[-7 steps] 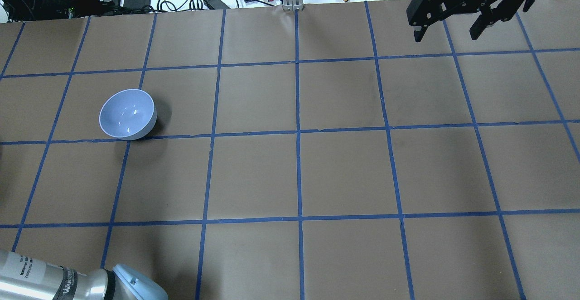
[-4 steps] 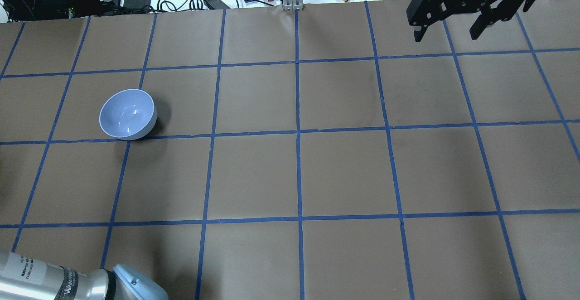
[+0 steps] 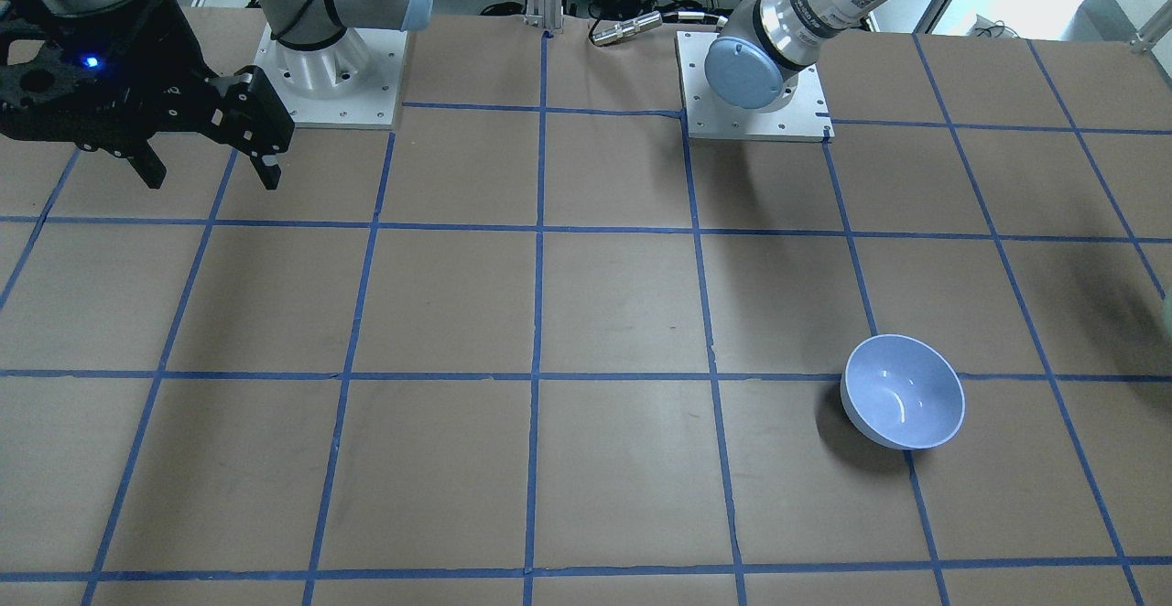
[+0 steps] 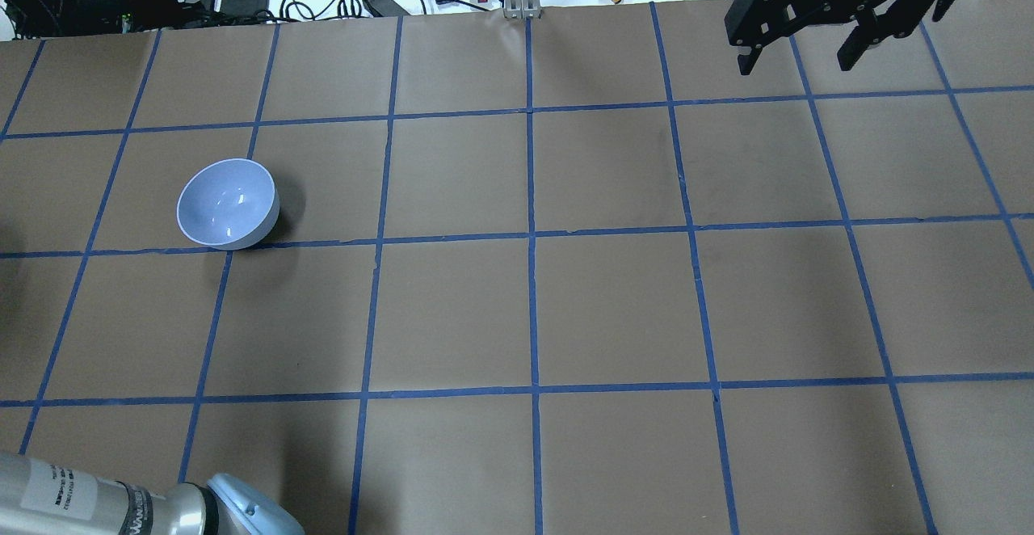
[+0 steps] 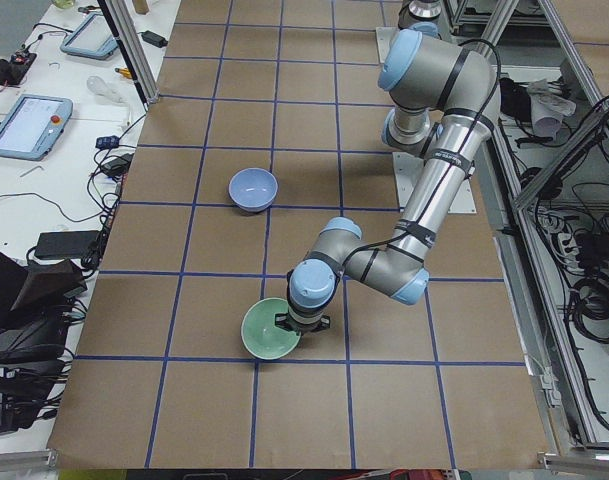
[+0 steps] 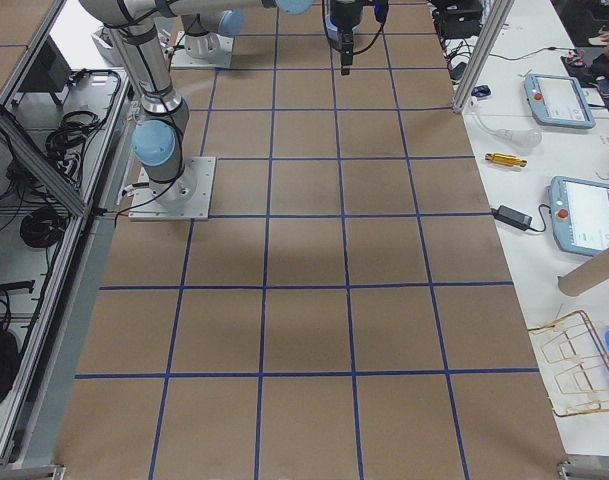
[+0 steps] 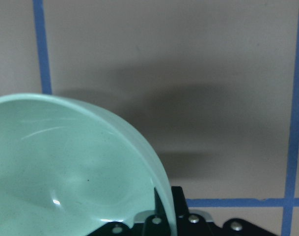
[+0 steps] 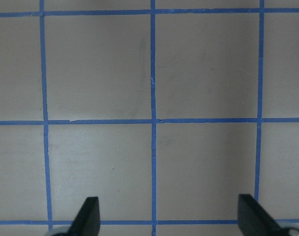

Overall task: Stack green bowl on blue bowl
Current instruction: 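Grasp the pale green bowl near the robot with the left gripper, then carry the green bowl with the left gripper over the blue bowl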

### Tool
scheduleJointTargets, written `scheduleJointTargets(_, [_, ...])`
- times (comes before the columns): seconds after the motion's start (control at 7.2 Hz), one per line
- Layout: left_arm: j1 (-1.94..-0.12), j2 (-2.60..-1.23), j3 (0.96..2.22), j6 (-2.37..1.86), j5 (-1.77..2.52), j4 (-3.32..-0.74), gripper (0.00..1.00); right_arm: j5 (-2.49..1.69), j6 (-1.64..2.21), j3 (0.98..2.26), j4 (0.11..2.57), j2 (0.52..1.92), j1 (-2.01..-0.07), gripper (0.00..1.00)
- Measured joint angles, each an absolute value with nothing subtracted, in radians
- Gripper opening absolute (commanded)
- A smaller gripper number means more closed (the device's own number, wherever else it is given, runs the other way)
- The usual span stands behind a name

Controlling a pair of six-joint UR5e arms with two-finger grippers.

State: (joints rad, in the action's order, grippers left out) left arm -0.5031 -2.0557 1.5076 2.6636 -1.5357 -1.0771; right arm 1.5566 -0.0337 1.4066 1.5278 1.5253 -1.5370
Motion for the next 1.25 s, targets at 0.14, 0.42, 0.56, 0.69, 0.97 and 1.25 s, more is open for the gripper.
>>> scheduleJointTargets(0.14, [-0.513, -2.017, 1.507, 2.659, -1.528, -1.102, 0.0, 1.556, -0.034, 1.407, 1.528, 1.526, -1.537, 1.0])
scheduleJointTargets(0.42, [-0.58, -1.936, 1.513, 2.591, -1.497, -1.177, 0.0, 1.557, -0.034, 1.407, 1.528, 1.526, -1.537, 1.0])
scheduleJointTargets(0.56, [-0.652, -1.895, 1.523, 2.525, -1.49, -1.213, 0.0, 1.556, -0.034, 1.407, 1.528, 1.526, -1.537, 1.0])
scheduleJointTargets(0.69, [-0.738, -1.861, 1.543, 2.455, -1.489, -1.231, 0.0, 1.556, -0.033, 1.407, 1.528, 1.526, -1.537, 1.0])
scheduleJointTargets(0.97, [-0.911, -1.796, 1.636, 2.288, -1.496, -1.223, 0.0, 1.555, -0.032, 1.407, 1.528, 1.526, -1.537, 1.0])
scheduleJointTargets(1.25, [-1.048, -1.742, 1.749, 2.14, -1.499, -1.136, 0.0, 1.555, -0.032, 1.407, 1.528, 1.526, -1.537, 1.0])
